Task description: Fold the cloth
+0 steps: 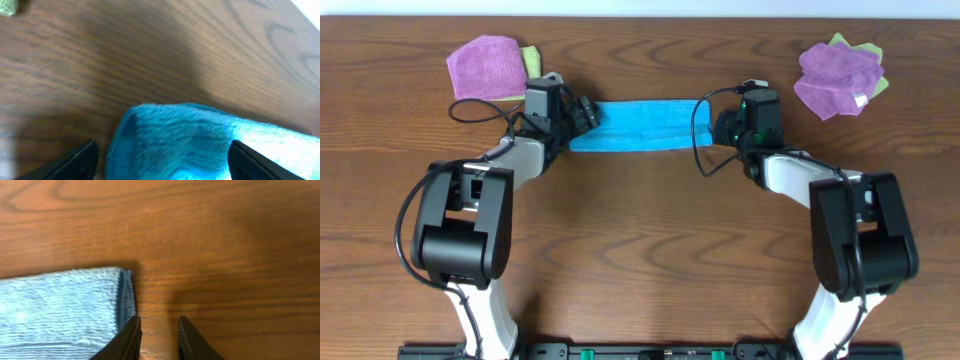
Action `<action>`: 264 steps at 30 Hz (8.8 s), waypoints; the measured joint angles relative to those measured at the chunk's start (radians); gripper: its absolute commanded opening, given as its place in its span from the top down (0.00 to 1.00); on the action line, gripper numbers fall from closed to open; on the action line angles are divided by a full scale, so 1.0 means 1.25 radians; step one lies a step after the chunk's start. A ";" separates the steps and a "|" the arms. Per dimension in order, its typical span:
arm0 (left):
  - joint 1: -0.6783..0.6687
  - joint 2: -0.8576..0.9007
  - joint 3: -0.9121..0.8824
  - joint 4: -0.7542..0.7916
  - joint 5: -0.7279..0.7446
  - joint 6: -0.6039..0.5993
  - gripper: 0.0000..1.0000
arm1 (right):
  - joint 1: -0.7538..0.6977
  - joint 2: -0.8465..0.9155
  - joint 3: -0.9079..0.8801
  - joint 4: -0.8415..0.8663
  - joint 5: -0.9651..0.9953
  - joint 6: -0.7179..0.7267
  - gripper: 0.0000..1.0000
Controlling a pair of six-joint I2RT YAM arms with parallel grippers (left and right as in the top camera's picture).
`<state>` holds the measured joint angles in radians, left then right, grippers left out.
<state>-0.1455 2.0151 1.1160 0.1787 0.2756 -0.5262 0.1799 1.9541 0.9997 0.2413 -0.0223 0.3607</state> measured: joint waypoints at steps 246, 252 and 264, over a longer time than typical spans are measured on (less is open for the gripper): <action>0.158 -0.175 0.037 -0.388 0.004 0.132 0.94 | 0.464 0.202 0.443 -0.327 -0.067 -0.192 0.59; 0.187 -0.175 0.037 -0.388 0.003 0.132 0.94 | 0.479 0.203 0.458 -0.351 -0.096 -0.192 0.58; 0.215 -0.175 0.037 -0.388 0.002 0.132 0.94 | 0.513 0.203 0.463 -0.388 -0.154 -0.196 0.11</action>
<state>0.1230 1.7969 1.1618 -0.3069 0.2775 -0.3614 0.8211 2.2082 1.5780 -0.2436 -0.2150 0.1158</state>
